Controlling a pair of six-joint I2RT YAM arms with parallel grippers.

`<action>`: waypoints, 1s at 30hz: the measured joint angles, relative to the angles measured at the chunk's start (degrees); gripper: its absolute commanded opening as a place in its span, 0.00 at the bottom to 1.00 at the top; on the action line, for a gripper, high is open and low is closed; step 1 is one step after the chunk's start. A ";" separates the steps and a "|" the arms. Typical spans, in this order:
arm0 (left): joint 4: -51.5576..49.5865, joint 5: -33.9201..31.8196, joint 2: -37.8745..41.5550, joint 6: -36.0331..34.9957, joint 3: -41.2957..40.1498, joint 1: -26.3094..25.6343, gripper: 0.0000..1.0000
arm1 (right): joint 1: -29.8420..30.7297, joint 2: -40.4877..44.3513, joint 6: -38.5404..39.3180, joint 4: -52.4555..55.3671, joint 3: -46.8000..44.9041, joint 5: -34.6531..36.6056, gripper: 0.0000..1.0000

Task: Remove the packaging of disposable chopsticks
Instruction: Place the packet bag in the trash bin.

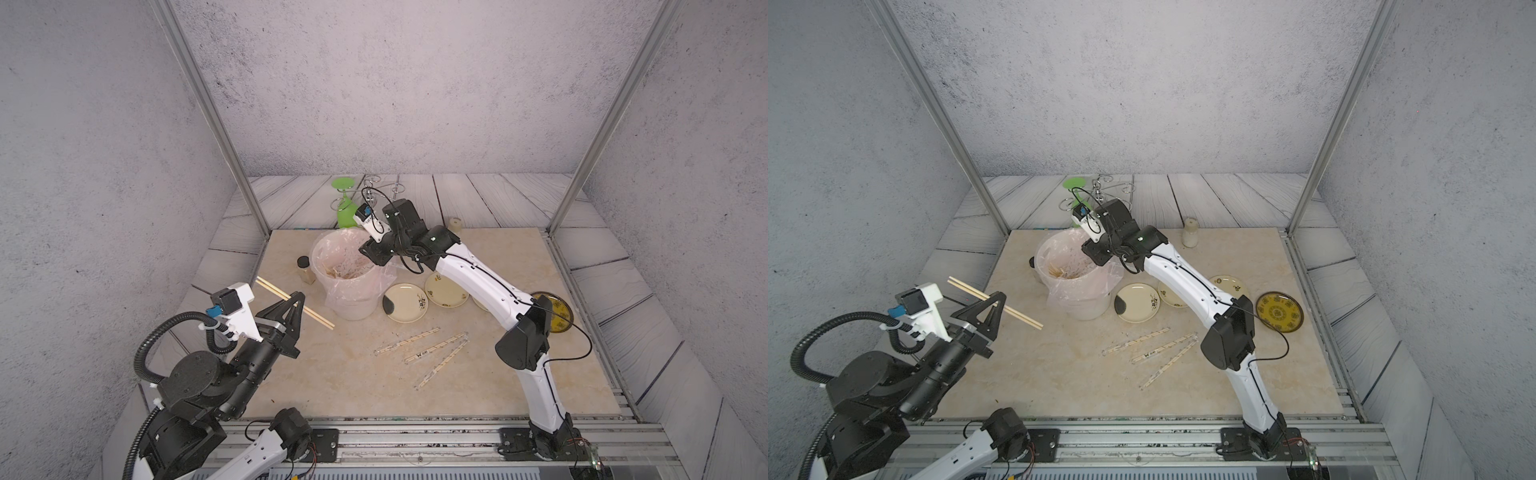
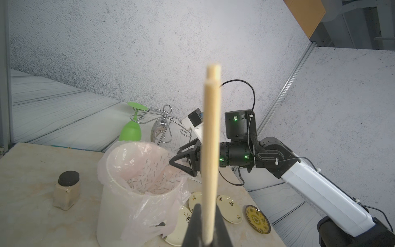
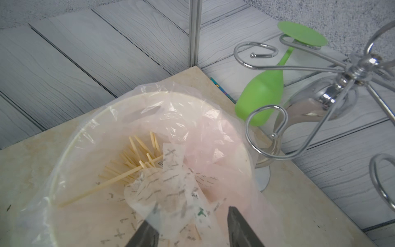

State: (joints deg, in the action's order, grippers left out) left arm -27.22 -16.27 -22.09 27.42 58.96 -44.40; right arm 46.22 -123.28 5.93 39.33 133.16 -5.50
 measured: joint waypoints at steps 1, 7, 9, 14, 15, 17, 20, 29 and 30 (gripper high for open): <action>-0.02 0.02 -0.20 -0.02 0.00 0.00 0.00 | 0.00 0.00 -0.02 1.03 0.22 0.55 0.52; -0.02 0.20 -1.51 -0.02 0.02 0.00 0.00 | 0.00 0.72 -0.22 6.08 0.57 3.87 0.59; -0.04 0.17 -1.84 0.00 0.02 0.00 0.00 | 0.00 1.49 -0.26 7.41 0.57 4.68 0.62; -0.09 0.11 -3.39 0.15 0.02 0.00 0.00 | 0.00 6.21 -0.48 9.11 -0.94 5.64 0.67; -0.11 0.09 -3.72 0.26 0.02 0.00 0.00 | 0.00 7.39 -0.55 9.16 -1.53 5.64 0.67; -0.07 0.09 -4.42 0.70 0.02 0.00 0.00 | 0.00 9.88 -0.79 9.27 -2.60 5.64 0.67; -0.04 0.20 -5.16 1.07 0.02 0.00 0.00 | 0.00 12.52 -1.05 9.62 -3.43 5.75 0.67; 0.09 5.22 -10.19 -0.92 2.45 0.02 0.00 | 0.00 24.39 -2.38 10.01 -14.01 1.66 0.56; 0.44 6.73 -10.99 -1.44 2.84 0.04 0.00 | -0.04 26.93 -2.60 9.33 -16.83 -0.85 0.55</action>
State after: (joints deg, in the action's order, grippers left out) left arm -26.79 -9.54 -33.08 25.98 61.80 -44.36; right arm 46.17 -96.36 3.33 48.66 116.33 -6.35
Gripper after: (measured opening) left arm 0.074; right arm 0.562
